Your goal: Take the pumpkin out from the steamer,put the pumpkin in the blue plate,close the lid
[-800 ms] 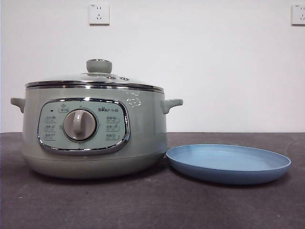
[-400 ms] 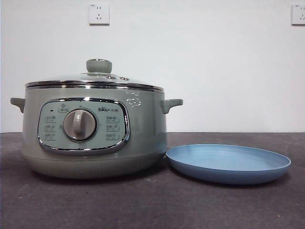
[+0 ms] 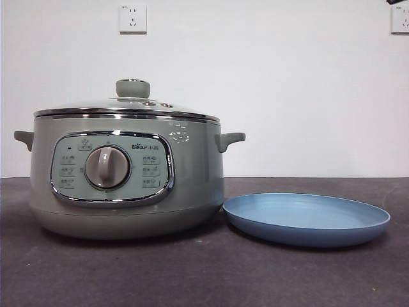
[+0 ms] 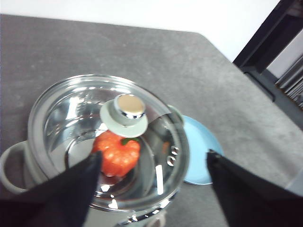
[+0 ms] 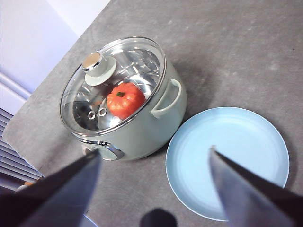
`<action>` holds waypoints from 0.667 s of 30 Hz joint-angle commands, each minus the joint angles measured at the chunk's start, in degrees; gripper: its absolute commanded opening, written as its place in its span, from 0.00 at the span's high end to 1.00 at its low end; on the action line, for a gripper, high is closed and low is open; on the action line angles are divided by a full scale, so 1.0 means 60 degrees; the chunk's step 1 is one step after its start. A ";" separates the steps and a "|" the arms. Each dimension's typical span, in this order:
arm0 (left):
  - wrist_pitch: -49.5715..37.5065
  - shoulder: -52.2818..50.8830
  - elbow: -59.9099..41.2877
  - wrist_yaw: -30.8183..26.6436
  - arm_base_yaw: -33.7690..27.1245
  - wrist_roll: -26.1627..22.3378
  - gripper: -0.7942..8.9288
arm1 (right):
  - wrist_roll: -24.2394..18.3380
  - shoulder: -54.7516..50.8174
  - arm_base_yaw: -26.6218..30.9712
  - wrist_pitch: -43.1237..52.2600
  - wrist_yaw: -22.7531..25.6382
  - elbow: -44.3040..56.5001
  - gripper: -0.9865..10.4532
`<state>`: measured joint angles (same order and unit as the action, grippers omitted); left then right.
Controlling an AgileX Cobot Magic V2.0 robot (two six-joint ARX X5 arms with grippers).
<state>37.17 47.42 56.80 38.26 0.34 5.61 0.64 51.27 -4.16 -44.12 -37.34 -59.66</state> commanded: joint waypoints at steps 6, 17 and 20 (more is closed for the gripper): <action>-0.0397 0.1293 0.0386 -0.1370 0.1242 0.0040 0.46 | -0.0011 0.0015 -0.0018 0.0022 0.0004 -0.0033 0.45; -0.0470 0.3774 0.2200 -0.4594 0.3661 -0.0532 0.47 | -0.0007 0.0015 -0.0018 -0.0025 0.0033 -0.0033 0.45; -0.0623 0.4382 0.2463 -0.5366 0.4120 -0.0740 0.47 | -0.0011 0.0015 -0.0018 -0.0044 0.0033 -0.0033 0.45</action>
<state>33.89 72.88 71.53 7.27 24.53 2.68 0.64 51.27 -4.16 -44.49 -37.32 -59.66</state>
